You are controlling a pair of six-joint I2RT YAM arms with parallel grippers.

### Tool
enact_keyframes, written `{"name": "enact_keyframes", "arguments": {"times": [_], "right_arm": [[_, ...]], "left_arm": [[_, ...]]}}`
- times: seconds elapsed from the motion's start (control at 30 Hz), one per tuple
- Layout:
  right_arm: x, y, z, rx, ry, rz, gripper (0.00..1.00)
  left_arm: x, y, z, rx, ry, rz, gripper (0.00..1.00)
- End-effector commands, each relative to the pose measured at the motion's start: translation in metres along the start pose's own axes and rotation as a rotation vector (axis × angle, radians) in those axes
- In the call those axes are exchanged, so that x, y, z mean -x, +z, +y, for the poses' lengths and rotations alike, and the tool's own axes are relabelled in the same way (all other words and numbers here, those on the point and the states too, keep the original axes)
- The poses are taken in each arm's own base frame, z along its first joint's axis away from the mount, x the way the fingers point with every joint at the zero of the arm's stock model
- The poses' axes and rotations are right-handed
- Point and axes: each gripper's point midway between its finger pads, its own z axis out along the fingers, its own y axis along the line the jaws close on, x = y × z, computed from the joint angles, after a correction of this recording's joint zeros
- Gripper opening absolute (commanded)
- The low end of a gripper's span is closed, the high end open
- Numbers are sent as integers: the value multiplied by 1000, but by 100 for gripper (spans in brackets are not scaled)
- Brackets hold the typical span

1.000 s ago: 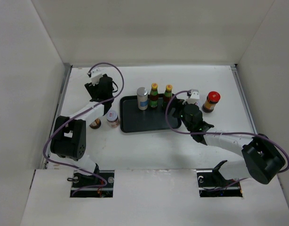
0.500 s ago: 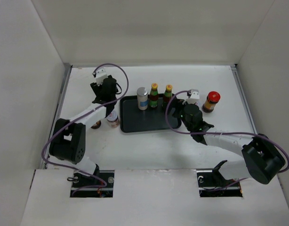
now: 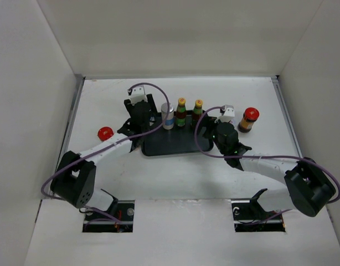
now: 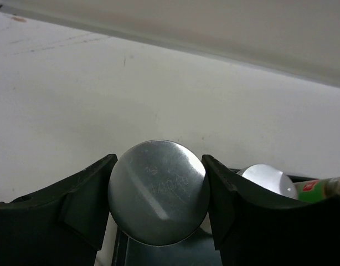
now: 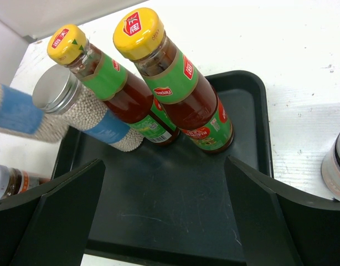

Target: Organize the condiment bottles

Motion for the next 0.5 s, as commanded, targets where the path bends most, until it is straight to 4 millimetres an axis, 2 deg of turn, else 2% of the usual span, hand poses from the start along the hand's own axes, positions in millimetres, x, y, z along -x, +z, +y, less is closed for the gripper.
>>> {"name": "enact_keyframes", "arguments": {"times": [0.0,0.17,0.3,0.37,0.47], "right_arm": [[22,4,19,49,17,-55,96],[23,2,19,52,21,-57,96],[23,2,19,55,23,-62,96],[22,3,19,51,17,-56,96],[23,3,18,51,19,-62,97]], "left_arm": [[3,5,-8,-25,-69,-34,43],[-4,12,-21,-68,-84,-33,44],[-17,18,-28,-82,-64,-22,45],[-25,20,-28,-77,-53,-10,48],[-31,22,-24,-55,-51,0,65]]}}
